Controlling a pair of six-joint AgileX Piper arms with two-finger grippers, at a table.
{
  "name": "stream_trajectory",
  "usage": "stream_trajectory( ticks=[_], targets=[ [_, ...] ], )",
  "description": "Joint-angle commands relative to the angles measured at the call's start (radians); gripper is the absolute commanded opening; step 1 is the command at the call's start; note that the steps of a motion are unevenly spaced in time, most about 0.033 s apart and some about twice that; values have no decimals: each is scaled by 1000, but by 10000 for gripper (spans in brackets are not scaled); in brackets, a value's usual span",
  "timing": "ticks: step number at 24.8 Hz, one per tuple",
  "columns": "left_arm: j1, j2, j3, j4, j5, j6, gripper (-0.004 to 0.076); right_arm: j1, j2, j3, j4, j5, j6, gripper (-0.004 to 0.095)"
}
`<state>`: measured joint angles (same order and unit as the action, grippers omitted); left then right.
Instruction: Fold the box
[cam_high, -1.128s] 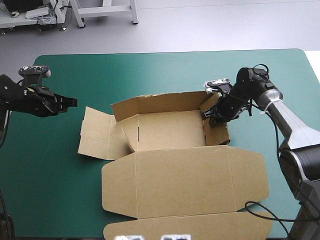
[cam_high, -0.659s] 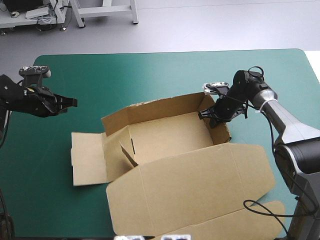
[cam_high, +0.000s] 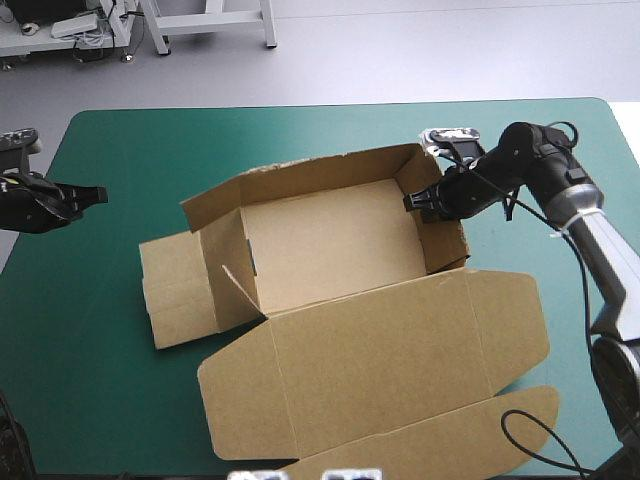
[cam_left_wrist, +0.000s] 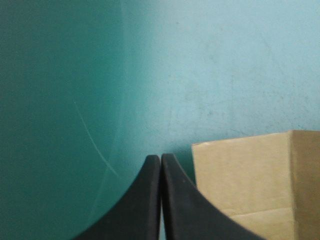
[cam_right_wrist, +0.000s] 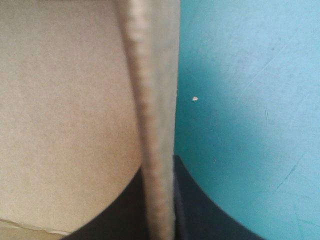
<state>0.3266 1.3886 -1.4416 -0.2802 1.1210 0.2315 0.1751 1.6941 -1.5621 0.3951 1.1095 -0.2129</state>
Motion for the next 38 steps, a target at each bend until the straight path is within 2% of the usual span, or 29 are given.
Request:
stream_trajectory(
  ticks=[1,4,6,10,18,29,31,33,36,38],
  targets=[
    [28,-27,-25,-26,-64,-8,-9,-41,-132,-28,110,-24,-13,-18],
    [57,-27,-25,-65,-91,-8,-9,-102,-232,-28,179,-29,-29,-18],
    [80,-25,-25,-185,-103,37,-9,-140,-296,-28,199,-27,-31,-18],
    [87,-8,-25,-372,-99,129,-9,-150,-398,-28,221,-62,-26,-18],
    [87,15,-25,-642,-6,258,-9,-150,-449,-28,270,-134,-19,-18],
    [85,15,-25,-923,138,340,-9,-150,-445,-28,323,-180,-28,-18],
    [85,15,-25,-927,138,345,-9,-150,-445,-28,333,-182,-32,-18],
    [89,15,-25,-899,86,353,-9,-150,-445,-28,341,-165,-47,-18],
    [159,15,-25,-910,-2,360,-9,-150,-449,-28,335,-160,-45,-18],
    [225,15,-25,-912,-20,360,-9,-150,-449,-37,302,-166,-26,-18]
  ],
)
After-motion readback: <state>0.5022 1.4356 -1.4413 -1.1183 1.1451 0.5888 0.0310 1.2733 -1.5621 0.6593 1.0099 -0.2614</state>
